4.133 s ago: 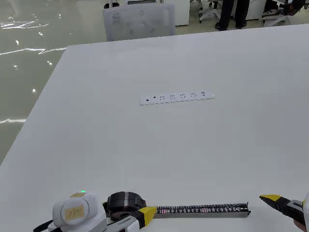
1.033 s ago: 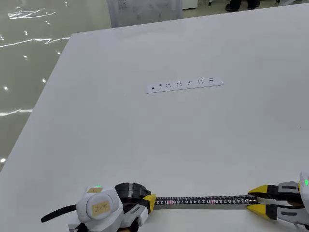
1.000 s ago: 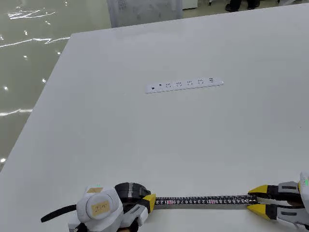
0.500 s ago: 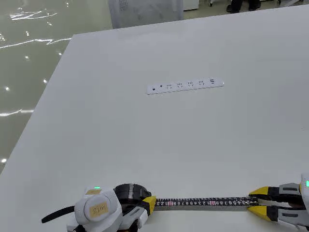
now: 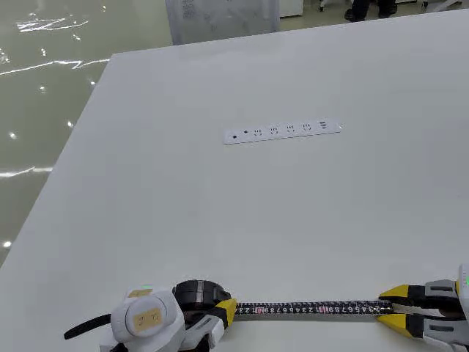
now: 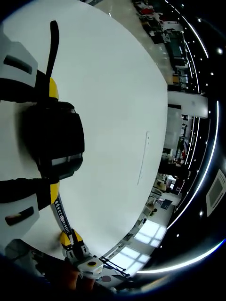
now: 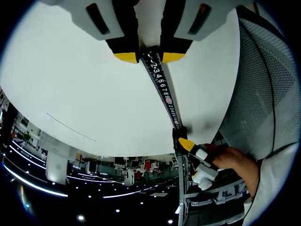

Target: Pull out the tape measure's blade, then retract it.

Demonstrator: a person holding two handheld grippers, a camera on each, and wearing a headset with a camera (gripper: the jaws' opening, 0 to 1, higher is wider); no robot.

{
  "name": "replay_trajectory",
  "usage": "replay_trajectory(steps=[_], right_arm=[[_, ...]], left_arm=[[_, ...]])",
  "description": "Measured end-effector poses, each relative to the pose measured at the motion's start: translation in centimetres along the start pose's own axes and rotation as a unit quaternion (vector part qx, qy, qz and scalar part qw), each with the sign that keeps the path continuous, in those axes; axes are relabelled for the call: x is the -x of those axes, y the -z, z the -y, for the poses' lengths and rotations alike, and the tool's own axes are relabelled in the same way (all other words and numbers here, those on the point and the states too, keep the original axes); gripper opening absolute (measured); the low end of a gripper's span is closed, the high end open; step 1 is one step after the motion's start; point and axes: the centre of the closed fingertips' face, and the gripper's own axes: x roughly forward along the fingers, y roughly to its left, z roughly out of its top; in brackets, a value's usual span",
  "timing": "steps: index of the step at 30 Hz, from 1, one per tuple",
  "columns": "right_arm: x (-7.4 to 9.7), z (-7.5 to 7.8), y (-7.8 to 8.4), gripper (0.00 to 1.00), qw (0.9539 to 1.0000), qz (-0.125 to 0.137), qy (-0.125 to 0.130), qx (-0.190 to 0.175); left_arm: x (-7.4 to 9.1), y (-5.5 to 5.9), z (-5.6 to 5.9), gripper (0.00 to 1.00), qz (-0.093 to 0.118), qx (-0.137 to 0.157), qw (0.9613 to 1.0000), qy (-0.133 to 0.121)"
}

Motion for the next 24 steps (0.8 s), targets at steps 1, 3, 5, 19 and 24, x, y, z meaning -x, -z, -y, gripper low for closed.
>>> replay_trajectory(steps=[1, 3, 5, 19, 24], right_arm=[[0.0, 0.0, 0.0, 0.16, 1.0000, 0.000, 0.000, 0.000], [0.0, 0.0, 0.0, 0.16, 1.0000, 0.000, 0.001, 0.000], [0.0, 0.0, 0.0, 0.16, 1.0000, -0.001, 0.001, 0.000], [0.0, 0.1, 0.0, 0.15, 1.0000, -0.006, -0.005, 0.003], [-0.7, -0.9, -0.6, 0.14, 0.9997, 0.003, -0.024, 0.004]], left_arm=[[-0.1, 0.0, 0.0, 0.62, -0.004, 0.000, 1.0000, -0.003], [-0.1, 0.1, 0.0, 0.62, -0.009, 0.000, 1.0000, -0.004], [-0.1, 0.1, -0.1, 0.62, -0.013, -0.001, 0.9999, -0.006], [-0.1, 0.4, -0.1, 0.60, -0.029, -0.002, 0.9995, -0.010], [0.0, 0.4, -0.1, 0.60, -0.030, -0.001, 0.9995, -0.009]])
